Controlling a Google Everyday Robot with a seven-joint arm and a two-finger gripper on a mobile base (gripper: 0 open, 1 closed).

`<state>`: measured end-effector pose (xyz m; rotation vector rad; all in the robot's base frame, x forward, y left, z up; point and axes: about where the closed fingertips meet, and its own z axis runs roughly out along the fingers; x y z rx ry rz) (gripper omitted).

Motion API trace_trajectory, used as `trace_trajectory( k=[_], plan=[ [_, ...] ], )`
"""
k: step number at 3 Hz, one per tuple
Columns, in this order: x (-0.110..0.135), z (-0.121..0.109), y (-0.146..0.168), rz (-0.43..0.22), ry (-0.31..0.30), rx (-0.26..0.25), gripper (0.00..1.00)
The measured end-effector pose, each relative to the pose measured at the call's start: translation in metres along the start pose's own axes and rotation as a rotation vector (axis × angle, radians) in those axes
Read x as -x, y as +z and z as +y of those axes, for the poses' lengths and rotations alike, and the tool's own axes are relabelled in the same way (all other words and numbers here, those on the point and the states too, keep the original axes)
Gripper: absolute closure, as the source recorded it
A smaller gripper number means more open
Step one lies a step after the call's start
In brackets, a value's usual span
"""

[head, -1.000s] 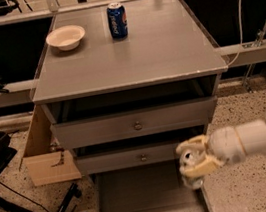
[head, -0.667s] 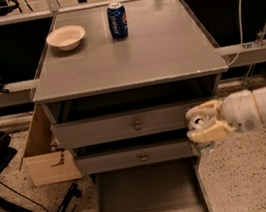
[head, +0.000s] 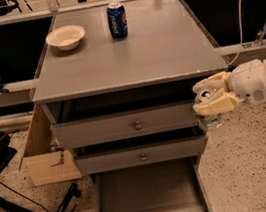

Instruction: Pick 7up can from bottom drawer and place on counter

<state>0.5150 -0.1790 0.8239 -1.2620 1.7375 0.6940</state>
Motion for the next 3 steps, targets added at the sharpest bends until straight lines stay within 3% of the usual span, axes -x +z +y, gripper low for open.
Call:
trace_trajectory(
  k=[1, 2, 3],
  plan=[
    [0.029, -0.009, -0.011, 0.002, -0.009, -0.025, 1.00],
    [0.085, -0.042, -0.028, -0.039, 0.012, -0.096, 1.00],
    [0.136, -0.103, -0.033, -0.138, 0.091, -0.203, 1.00]
  ],
)
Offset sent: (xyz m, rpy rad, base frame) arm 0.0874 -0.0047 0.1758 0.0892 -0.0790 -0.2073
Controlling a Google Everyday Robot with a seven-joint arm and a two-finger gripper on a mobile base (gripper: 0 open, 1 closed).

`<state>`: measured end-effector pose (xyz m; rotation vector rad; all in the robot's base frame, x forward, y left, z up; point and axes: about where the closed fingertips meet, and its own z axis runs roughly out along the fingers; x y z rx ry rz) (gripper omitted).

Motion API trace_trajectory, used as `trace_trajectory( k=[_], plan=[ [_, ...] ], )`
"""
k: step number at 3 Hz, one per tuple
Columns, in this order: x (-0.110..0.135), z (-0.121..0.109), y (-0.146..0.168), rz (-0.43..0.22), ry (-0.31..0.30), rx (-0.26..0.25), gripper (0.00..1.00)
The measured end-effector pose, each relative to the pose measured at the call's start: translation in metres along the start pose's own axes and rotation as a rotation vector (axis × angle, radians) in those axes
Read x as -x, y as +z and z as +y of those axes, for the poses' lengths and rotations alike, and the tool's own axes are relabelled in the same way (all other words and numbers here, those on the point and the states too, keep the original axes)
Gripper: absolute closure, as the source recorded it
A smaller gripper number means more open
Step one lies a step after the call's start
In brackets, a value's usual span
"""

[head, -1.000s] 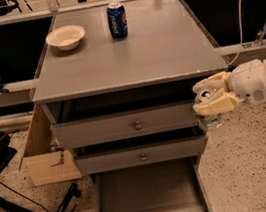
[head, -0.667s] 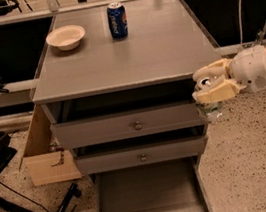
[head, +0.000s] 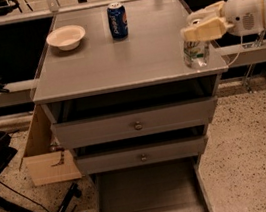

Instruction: Pick 7up can from bottom drawer and place on counter

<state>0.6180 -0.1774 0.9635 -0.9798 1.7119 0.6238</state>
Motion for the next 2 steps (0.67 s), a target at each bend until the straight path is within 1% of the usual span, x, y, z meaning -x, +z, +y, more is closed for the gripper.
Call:
trace_trajectory(
  k=[1, 2],
  plan=[
    [0.015, -0.046, 0.023, -0.076, 0.056, -0.052, 1.00],
    [0.010, -0.082, 0.053, -0.104, 0.069, -0.080, 1.00]
  ],
)
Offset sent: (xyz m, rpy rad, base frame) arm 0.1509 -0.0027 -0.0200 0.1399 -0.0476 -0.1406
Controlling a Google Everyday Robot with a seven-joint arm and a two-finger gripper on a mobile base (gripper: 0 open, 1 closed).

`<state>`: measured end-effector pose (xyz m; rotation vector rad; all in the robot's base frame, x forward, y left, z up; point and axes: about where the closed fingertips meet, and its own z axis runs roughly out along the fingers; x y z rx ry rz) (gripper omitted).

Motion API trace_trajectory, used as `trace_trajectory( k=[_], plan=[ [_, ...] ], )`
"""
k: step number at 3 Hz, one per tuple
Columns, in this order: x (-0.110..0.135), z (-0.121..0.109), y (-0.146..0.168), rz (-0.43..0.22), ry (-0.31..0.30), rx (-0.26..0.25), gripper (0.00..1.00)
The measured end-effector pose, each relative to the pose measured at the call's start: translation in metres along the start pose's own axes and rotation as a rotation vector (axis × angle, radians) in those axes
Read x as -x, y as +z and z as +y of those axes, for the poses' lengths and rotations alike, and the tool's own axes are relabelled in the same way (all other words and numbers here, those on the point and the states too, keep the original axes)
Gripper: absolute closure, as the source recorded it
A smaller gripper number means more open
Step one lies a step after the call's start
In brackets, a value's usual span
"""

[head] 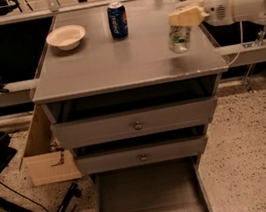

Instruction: Pick 7up can from bottom drawer and place on counter

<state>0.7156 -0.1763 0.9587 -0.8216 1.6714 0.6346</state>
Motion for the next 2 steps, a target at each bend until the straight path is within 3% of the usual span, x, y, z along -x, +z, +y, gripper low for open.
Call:
trace_trajectory(
  k=[1, 2],
  plan=[
    [-0.0354, -0.0145, 0.0496, 0.067, 0.015, 0.000, 0.96],
    [-0.0407, -0.0118, 0.0594, 0.088, 0.017, 0.009, 0.73]
  ],
)
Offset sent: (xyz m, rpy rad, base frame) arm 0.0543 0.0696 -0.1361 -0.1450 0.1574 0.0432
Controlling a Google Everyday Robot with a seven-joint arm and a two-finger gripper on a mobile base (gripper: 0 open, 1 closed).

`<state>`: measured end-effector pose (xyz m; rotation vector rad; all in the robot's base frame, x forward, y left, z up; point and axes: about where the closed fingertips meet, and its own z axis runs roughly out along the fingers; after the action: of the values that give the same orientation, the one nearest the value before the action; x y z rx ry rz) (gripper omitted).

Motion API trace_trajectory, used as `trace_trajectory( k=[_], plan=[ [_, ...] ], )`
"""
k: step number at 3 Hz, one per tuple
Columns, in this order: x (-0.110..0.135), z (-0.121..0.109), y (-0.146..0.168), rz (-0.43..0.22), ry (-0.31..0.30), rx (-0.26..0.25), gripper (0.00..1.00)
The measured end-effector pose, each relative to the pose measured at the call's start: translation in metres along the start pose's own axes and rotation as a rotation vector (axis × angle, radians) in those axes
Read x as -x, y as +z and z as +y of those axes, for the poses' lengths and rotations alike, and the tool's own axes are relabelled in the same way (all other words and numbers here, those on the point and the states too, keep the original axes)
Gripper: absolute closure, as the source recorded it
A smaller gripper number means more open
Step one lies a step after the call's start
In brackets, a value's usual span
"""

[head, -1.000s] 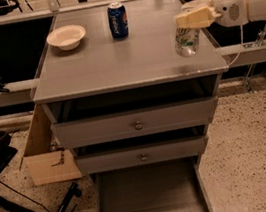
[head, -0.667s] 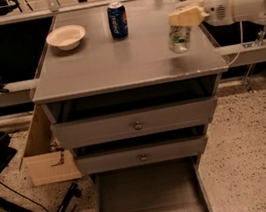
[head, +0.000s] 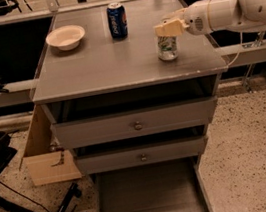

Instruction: Pick 7up can from bottom drawer and place on counter

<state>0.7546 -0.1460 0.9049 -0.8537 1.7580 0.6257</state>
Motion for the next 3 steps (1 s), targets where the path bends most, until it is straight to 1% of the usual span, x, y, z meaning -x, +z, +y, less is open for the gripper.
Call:
trace_trajectory(
  k=[1, 2, 3],
  plan=[
    [0.0055, 0.0001, -0.0018, 0.000, 0.000, 0.000, 0.42],
    [0.0055, 0.0001, -0.0018, 0.000, 0.000, 0.000, 0.19],
    [0.0055, 0.0001, -0.0018, 0.000, 0.000, 0.000, 0.00]
  ],
)
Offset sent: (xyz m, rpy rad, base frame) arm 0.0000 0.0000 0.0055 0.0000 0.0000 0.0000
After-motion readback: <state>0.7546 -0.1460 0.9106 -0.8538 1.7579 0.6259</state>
